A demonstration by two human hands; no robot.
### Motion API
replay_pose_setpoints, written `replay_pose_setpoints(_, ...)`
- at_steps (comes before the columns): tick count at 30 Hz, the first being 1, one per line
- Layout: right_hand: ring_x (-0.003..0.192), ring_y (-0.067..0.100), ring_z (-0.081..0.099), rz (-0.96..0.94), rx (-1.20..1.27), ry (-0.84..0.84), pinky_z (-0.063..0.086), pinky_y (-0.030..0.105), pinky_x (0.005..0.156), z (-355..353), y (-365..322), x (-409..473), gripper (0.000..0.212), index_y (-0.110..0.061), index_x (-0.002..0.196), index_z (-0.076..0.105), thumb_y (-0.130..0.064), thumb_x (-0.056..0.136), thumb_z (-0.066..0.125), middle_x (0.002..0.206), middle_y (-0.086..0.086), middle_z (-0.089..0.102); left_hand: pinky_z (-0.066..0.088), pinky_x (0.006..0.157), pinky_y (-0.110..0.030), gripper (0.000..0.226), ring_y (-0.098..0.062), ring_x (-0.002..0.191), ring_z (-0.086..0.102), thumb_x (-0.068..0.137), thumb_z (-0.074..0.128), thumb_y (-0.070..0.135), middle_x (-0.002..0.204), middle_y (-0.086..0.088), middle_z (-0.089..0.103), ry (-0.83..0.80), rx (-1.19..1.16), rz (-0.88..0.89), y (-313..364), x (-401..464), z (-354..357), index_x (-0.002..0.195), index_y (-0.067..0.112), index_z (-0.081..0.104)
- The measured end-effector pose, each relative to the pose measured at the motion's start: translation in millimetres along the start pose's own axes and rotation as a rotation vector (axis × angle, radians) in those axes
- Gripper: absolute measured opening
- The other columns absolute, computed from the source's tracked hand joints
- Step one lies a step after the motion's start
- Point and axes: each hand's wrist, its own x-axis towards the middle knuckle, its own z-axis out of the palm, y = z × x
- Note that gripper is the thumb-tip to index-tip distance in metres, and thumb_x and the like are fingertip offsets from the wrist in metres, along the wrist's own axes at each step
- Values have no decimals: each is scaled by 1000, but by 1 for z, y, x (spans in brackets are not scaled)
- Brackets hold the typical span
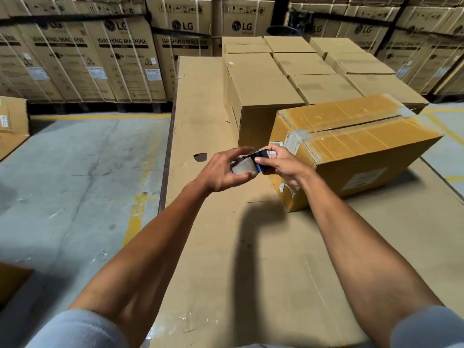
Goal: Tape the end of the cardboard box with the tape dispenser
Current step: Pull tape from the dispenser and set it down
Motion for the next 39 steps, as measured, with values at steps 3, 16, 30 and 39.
replay_pose_setpoints(3, 119, 40, 71, 47, 110, 20, 64, 44, 85, -6, 13, 6, 52, -5, 137, 52, -10, 93, 79, 130, 26, 68, 60, 104, -39, 76, -20, 135, 64, 94, 80, 55, 156, 1, 61, -35, -3, -25, 3, 5, 4, 159, 26, 53)
replay_pose_setpoints(16, 117, 35, 69, 130, 220, 152, 63, 49, 93, 8, 33, 4, 45, -9, 136, 49, -12, 98, 73, 127, 20, 65, 65, 81, -52, 89, -41, 121, 67, 90, 81, 52, 175, -4, 23, -73, 569, 190, -22, -1, 22, 164, 36, 35)
replay_pose_setpoints(30, 106, 23, 69, 145, 115, 48, 65, 28, 82, 36, 72, 51, 43, -6, 143, 49, -10, 104, 65, 129, 13, 62, 62, 90, -55, 92, -48, 112, 69, 83, 92, 27, 170, -9, 27, -218, 473, 46, -80, 2, 12, 157, 33, 38)
replay_pose_setpoints(39, 104, 19, 73, 57, -494, -66, 58, 35, 101, 31, 125, 89, 77, -19, 143, 58, -3, 76, 92, 129, 4, 64, 60, 87, -49, 79, -46, 102, 70, 90, 84, 27, 171, -11, 26, -329, 439, -31, -132, -2, 27, 156, 32, 42)
